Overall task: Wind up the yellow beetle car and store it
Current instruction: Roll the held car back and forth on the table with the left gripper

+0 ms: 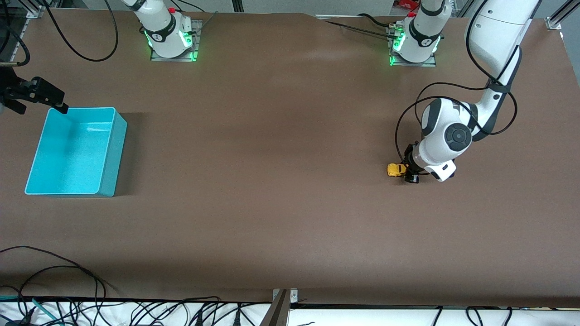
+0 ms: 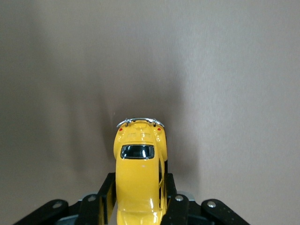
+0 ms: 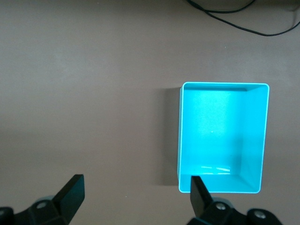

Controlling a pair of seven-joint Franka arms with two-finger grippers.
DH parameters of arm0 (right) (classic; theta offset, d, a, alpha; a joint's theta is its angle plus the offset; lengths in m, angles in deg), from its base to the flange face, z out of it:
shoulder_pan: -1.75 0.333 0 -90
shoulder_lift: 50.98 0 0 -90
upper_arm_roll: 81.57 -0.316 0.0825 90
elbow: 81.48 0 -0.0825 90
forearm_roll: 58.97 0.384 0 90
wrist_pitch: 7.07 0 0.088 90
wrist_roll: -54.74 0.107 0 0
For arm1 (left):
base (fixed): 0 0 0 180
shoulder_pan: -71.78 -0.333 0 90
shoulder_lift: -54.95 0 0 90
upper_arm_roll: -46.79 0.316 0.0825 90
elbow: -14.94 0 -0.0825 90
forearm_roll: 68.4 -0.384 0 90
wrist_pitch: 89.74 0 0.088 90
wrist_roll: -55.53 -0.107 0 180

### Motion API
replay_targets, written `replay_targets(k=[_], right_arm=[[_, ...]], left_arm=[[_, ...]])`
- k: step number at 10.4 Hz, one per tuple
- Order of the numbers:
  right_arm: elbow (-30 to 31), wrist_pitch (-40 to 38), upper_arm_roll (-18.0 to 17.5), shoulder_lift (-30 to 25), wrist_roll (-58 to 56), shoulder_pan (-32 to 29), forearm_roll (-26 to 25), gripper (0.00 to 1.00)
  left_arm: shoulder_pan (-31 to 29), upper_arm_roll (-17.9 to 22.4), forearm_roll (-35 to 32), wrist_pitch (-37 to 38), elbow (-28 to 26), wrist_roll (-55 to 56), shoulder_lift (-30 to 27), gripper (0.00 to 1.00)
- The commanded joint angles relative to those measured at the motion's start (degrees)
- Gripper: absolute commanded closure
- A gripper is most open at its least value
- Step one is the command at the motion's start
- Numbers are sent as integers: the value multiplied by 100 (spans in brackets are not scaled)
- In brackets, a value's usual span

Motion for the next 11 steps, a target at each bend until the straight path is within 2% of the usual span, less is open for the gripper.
replay_targets(k=[1, 3, 7, 11], right_arm=[[-108, -23, -12, 27, 55, 7, -30, 0], [-108, -32, -12, 27, 55, 7, -30, 0], [-108, -23, -12, 27, 55, 7, -30, 0], [-108, 21, -20, 27, 64, 7, -30, 0]], left_arm=[[-206, 152, -336, -245, 39, 36, 213, 100], [-600, 152, -747, -245, 39, -131, 240, 100], [-1119, 161, -915, -245, 30, -816, 319, 100], [-1288, 152, -1127, -245, 39, -852, 345, 100]])
